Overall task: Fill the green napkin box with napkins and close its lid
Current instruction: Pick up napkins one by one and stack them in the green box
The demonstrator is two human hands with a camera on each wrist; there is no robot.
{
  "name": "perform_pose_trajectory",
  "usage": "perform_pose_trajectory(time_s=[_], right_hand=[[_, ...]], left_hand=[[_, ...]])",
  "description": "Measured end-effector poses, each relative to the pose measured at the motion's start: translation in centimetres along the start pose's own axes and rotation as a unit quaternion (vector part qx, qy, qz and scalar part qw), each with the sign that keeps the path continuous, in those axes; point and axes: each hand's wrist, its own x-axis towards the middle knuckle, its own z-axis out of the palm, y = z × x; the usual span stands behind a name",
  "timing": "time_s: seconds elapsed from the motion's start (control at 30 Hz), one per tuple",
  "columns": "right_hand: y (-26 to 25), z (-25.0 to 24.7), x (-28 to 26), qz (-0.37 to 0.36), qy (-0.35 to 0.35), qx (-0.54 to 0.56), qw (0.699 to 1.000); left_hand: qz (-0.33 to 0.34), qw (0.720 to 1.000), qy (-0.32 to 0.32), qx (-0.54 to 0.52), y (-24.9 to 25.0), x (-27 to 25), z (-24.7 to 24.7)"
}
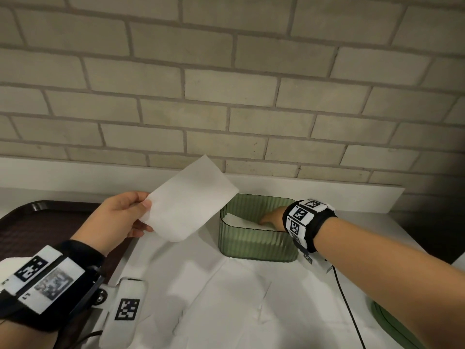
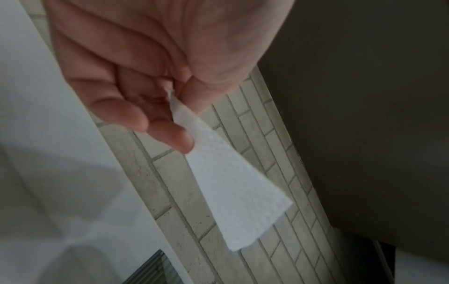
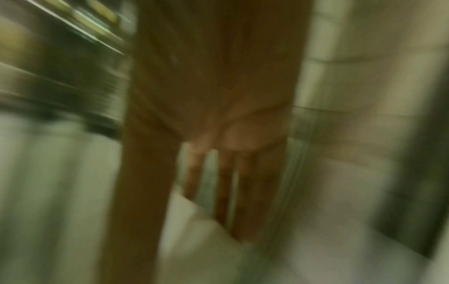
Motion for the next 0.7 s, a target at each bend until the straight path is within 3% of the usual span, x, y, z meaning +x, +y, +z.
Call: perform_pose_trajectory(time_s=[0.13, 0.23, 0.37, 0.5, 0.57, 0.63, 0.7], right_hand=[[-0.5, -1.6, -1.1, -0.008, 0.05, 0.007, 0.999], [-1.9, -3.0, -1.1, -0.065, 0.083, 0.034, 0.994], [-4.4, -3.7, -0.6, -0.109, 0.043, 0.089, 0.989], [-5.1, -3.8, 0.2, -0.089, 0.022, 0.132, 0.987], [-4.6, -3.7, 0.3, -0.082, 0.029, 0.211, 0.974], [-3.5, -3.8, 0.1, -0.091, 0.041, 0.396, 0.913], [-2.2, -4.1, -1.1, -0.097, 0.07, 0.594, 0.796]], left_hand=[[0.004, 1.0, 0.004, 0.003, 0.0, 0.2, 0.1], [0.016, 1.0, 0.024, 0.001, 0.3, 0.5, 0.3], [0.068, 0.996, 0.057, 0.019, 1.1, 0.4, 1.5], [0.135, 0.986, 0.085, 0.052, 2.2, 0.2, 2.8], [0.148, 0.984, 0.081, 0.06, 2.5, 0.6, 3.2], [0.142, 0.985, 0.069, 0.064, 2.8, 1.2, 3.4], [0.137, 0.987, 0.057, 0.067, 3.0, 1.8, 3.7]])
